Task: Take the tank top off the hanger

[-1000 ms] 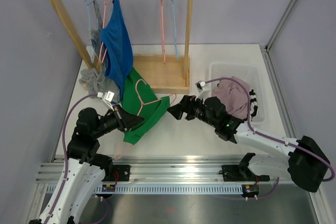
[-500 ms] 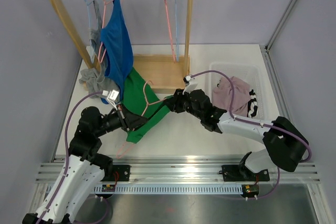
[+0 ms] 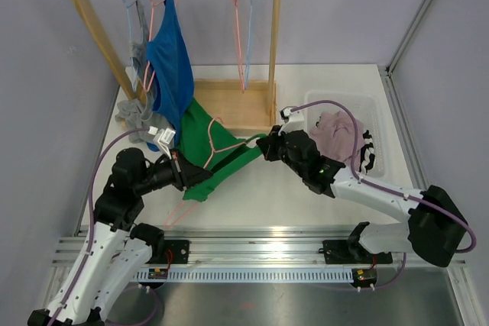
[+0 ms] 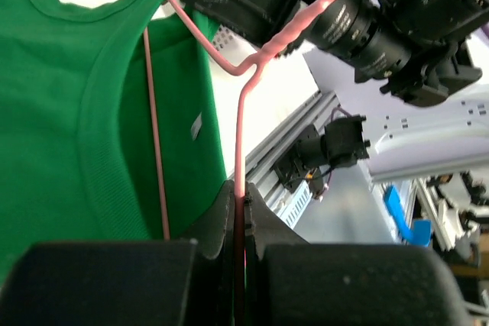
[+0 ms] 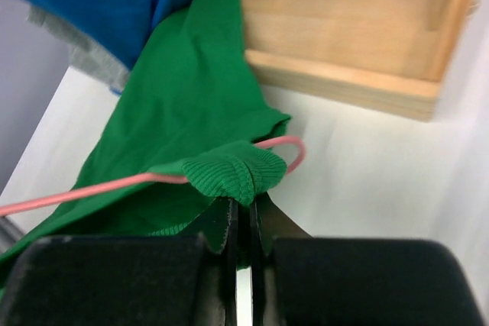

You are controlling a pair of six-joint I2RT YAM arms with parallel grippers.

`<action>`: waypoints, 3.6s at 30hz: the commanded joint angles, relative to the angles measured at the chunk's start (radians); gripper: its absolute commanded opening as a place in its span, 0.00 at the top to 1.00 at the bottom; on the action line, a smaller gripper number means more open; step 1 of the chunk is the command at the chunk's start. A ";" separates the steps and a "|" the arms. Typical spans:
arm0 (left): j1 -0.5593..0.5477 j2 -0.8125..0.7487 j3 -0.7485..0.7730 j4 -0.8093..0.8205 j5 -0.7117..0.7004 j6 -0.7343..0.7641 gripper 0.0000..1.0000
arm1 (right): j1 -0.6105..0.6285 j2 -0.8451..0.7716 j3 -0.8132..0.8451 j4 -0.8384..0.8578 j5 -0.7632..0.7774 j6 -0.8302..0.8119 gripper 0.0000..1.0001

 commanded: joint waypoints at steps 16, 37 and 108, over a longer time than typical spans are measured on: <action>-0.006 -0.023 0.308 0.139 0.231 0.034 1.00 | -0.273 -0.252 0.302 -0.520 -0.006 -0.097 1.00; -0.091 0.153 0.032 1.365 -0.324 0.031 1.00 | -0.272 -0.477 0.281 -0.453 -0.971 0.038 1.00; -0.036 1.269 1.600 -0.026 -0.436 0.097 1.00 | -0.023 -0.619 -0.008 -0.753 -0.289 0.124 0.00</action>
